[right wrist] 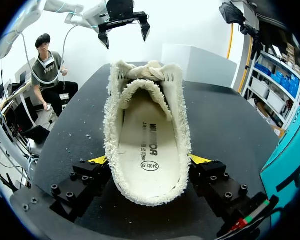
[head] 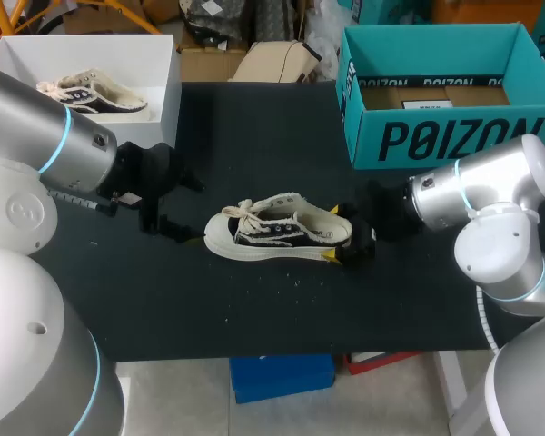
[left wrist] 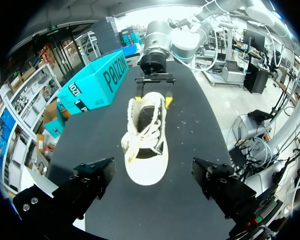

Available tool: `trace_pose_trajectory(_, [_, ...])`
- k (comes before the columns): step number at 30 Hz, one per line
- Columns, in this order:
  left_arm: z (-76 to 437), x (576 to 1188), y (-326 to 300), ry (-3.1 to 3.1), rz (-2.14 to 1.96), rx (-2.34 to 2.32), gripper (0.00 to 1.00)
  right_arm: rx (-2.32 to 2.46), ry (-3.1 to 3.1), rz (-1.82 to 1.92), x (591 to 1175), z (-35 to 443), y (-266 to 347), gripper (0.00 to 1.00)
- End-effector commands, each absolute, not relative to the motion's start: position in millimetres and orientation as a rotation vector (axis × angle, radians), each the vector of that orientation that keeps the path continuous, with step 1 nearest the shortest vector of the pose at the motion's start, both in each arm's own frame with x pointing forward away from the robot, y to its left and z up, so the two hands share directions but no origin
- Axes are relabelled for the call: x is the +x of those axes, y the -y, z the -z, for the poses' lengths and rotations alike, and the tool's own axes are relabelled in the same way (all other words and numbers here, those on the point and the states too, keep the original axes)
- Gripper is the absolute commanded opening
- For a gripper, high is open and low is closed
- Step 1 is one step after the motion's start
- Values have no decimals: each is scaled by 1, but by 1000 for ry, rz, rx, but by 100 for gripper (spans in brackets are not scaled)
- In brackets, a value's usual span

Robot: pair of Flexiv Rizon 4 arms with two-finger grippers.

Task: Take the shoe out of the shoebox, open the shoe tongue, remove and reinsert the insole, then place the shoe into the shoebox

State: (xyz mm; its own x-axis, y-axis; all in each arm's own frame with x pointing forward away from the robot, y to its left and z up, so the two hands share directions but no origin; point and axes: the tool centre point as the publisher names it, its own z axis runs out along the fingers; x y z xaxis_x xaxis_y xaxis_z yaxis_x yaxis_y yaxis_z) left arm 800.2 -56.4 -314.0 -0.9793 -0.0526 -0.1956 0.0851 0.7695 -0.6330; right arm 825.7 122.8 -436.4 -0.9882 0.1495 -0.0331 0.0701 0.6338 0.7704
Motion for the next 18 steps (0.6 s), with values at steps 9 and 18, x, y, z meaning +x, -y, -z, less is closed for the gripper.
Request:
trace_pose_trajectory(9, [297,799,71,-2775,745,-381,100,188,-2755,-1290,826,442,-125,0])
trace_pose_trajectory(18, [286,798,94,-2764,698,-718,100,188,-2755,-1290,826,442,-125,0])
